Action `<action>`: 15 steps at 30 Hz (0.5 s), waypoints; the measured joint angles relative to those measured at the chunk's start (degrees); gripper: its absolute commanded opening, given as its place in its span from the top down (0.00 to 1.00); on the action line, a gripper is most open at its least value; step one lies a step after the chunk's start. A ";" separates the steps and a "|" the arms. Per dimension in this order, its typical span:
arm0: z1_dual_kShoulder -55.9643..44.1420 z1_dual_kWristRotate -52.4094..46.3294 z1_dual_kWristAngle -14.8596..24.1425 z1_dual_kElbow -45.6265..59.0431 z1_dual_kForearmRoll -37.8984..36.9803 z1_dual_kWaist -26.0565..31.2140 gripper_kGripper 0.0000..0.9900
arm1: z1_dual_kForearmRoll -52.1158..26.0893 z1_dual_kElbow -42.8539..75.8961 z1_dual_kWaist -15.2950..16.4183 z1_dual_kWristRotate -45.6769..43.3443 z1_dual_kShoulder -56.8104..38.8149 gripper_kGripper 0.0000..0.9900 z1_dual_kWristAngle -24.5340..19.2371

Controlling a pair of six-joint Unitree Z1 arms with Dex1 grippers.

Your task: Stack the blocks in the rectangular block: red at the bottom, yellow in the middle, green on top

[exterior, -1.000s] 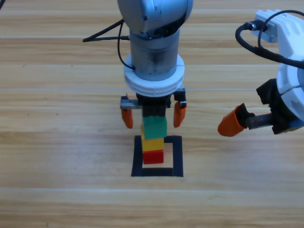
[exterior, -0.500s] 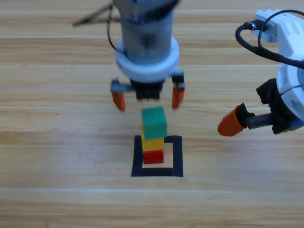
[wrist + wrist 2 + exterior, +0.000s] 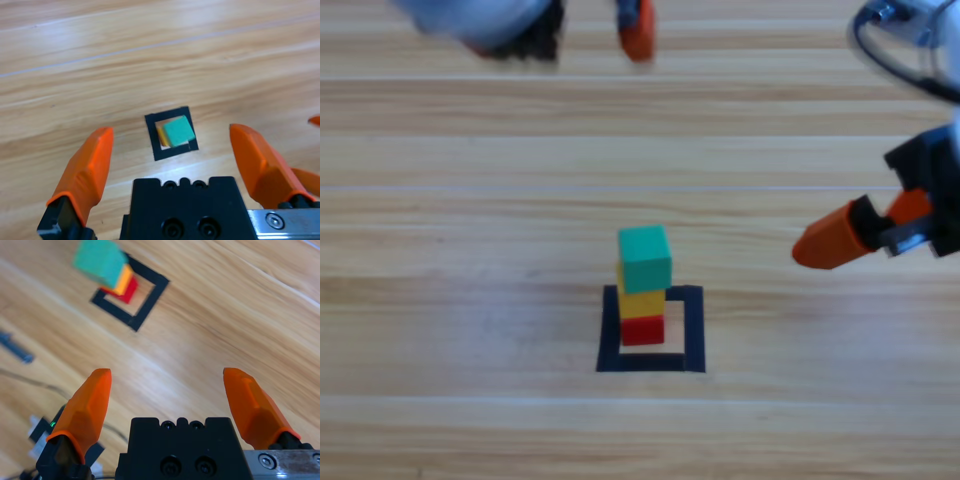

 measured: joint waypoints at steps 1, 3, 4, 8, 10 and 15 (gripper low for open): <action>-2.03 1.52 -0.01 6.67 -5.15 -1.00 0.00 | 0.00 -0.06 -0.01 -1.29 -1.27 0.01 1.57; -6.61 5.85 -0.75 21.56 -17.15 -2.35 0.00 | 0.14 -0.56 -0.01 -5.51 -3.65 0.01 4.24; -8.69 7.02 -1.33 27.41 -21.26 -2.61 0.00 | 0.46 -1.11 -0.01 -6.35 -4.55 0.01 5.08; -16.01 8.49 -2.13 39.24 -27.79 -3.09 0.00 | 2.78 -5.36 0.19 -7.14 -6.06 0.01 7.13; -17.60 9.20 -2.13 39.91 -28.38 -3.13 0.00 | 2.86 -5.47 0.35 -7.77 -6.06 0.01 7.13; -18.18 9.54 -2.17 40.37 -29.56 -3.15 0.00 | 3.22 -5.47 1.51 -9.40 -6.05 0.01 7.14</action>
